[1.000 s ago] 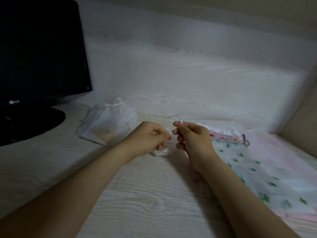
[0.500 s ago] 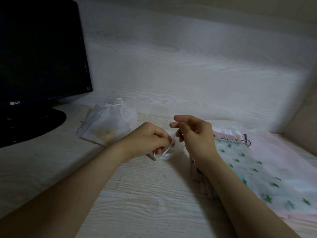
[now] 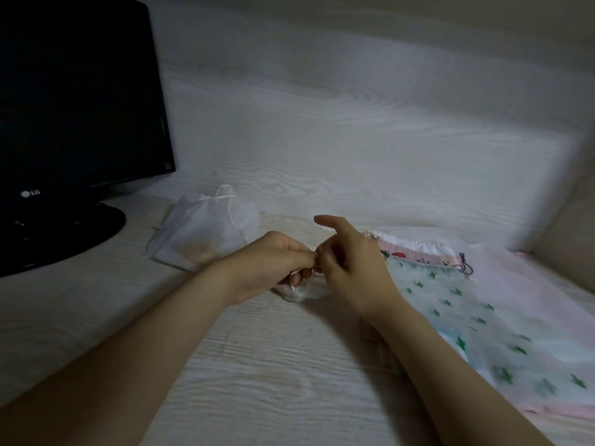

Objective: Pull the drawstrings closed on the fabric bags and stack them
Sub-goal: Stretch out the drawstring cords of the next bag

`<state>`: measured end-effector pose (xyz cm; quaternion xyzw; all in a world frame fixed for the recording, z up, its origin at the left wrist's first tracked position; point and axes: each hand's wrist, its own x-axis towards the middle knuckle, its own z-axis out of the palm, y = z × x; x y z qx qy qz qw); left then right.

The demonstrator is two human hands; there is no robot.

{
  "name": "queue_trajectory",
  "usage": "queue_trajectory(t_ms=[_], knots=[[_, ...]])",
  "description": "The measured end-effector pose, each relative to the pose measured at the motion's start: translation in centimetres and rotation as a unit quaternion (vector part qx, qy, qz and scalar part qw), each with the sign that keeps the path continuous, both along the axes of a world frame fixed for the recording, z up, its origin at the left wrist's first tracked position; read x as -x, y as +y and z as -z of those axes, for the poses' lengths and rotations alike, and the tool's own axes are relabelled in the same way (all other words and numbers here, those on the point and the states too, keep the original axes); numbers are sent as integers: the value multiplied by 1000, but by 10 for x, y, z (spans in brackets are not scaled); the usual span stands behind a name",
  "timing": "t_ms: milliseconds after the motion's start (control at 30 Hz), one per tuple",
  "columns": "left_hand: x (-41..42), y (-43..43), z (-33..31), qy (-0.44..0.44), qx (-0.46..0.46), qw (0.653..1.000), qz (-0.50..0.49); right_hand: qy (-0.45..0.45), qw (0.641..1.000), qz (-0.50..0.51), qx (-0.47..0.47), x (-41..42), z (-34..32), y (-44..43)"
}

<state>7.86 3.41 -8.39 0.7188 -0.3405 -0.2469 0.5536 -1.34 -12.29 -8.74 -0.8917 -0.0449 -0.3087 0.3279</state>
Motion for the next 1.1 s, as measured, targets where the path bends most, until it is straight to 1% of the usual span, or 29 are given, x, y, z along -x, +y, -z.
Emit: queue_trajectory(t_ms=[100, 267, 400, 533, 600, 700, 767, 867, 1000, 1100], knots=[[-3, -2, 2, 34, 20, 999, -21, 7, 1000, -2, 1, 3, -3, 3], [-4, -2, -2, 57, 26, 997, -54, -21, 999, 12, 30, 1, -3, 1], [-3, -2, -2, 34, 28, 996, -76, -58, 995, 36, 70, -5, -2, -2], [-5, -3, -4, 36, 20, 993, -110, -70, 984, 36, 162, -8, 0, -5], [-5, -3, -5, 44, 15, 993, -111, -79, 976, 29, 200, -10, 2, -7], [-2, -5, -3, 43, 18, 994, -97, -52, 971, 30, 233, -12, 5, -10], [-1, -6, -1, 7, 8, 991, -130, -33, 974, 42, 219, -13, 8, -11], [-4, -4, 1, -111, 14, 978, -177, -11, 987, 56, 147, -13, 8, -10], [-7, -7, 7, -290, 31, 935, -200, 38, 998, 45, 19, -12, 7, -10], [-6, -9, 9, -354, 28, 914, -194, 58, 997, 21, -56, -12, 8, -11]])
